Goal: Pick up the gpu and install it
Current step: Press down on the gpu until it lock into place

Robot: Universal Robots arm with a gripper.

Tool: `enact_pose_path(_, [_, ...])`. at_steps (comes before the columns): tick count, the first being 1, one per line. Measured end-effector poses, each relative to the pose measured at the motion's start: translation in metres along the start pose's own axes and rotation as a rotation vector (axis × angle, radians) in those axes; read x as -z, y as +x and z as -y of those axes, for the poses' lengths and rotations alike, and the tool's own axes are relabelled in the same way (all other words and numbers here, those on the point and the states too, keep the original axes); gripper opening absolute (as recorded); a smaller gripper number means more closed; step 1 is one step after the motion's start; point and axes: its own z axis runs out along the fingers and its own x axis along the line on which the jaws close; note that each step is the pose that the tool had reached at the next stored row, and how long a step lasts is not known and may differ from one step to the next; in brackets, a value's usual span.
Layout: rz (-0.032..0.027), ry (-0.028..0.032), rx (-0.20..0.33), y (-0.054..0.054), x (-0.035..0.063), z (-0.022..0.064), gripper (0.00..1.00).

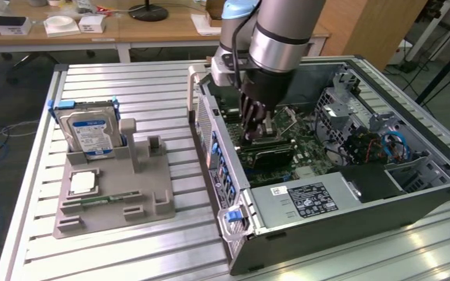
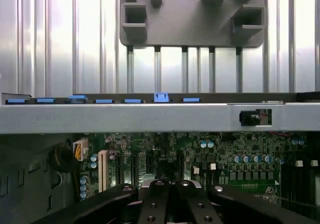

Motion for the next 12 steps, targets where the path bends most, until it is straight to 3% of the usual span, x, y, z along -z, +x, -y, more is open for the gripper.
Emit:
enact_pose_path(9, [-0.0007,-0.0005,0.000,0.001,-0.0002,-0.0197,0.11])
enact_pose_path(12, [-0.0035,-0.0003,-0.001,0.001,-0.0006,-0.0246,0.11])
